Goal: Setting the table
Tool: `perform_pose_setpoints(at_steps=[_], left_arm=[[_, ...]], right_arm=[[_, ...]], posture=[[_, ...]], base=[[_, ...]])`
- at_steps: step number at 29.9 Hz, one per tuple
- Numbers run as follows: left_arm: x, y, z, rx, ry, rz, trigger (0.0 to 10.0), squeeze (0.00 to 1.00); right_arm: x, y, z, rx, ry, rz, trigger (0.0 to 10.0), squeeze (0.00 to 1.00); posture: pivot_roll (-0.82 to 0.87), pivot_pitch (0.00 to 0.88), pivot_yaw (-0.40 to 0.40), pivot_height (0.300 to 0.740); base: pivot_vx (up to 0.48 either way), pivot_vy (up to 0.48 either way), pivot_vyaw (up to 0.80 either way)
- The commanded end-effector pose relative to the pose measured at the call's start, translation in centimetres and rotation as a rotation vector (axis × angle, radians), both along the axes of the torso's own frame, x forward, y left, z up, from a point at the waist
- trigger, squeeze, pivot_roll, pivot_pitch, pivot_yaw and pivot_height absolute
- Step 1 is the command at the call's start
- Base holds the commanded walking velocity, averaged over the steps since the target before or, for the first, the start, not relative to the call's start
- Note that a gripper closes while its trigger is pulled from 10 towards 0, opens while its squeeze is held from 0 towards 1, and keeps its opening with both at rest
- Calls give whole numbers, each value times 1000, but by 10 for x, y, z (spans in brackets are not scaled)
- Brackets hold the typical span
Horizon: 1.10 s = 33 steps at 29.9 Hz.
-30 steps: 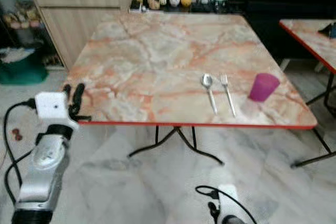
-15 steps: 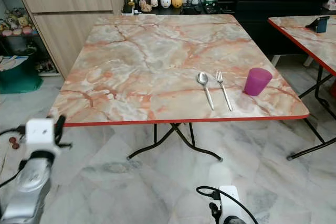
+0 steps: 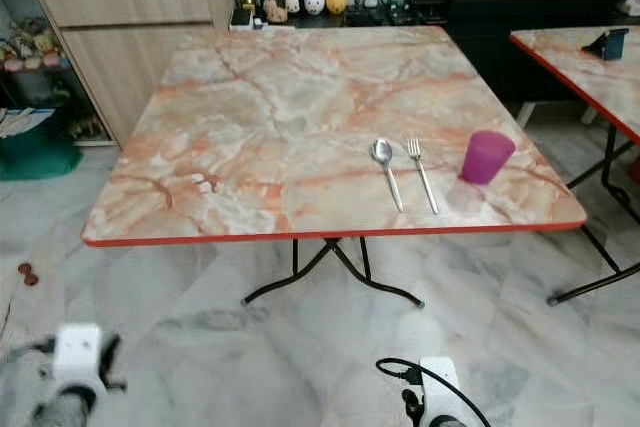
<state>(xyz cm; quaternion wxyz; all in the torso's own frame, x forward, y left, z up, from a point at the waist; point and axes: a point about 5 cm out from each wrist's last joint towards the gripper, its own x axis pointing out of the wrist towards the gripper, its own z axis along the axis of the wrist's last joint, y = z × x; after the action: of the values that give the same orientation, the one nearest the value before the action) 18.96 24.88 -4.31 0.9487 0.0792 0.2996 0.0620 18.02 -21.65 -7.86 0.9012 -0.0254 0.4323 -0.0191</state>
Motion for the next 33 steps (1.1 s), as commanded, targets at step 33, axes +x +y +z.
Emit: perform_pose_setpoints(at_steps=[33], left_arm=[[-38,-15,-38,-33,231,-39,10000,0]], right_arm=[[69,8,84,-54,-671,52,10000,0]], posture=[[-38,0,-1,707]], base=[[0,0,0]])
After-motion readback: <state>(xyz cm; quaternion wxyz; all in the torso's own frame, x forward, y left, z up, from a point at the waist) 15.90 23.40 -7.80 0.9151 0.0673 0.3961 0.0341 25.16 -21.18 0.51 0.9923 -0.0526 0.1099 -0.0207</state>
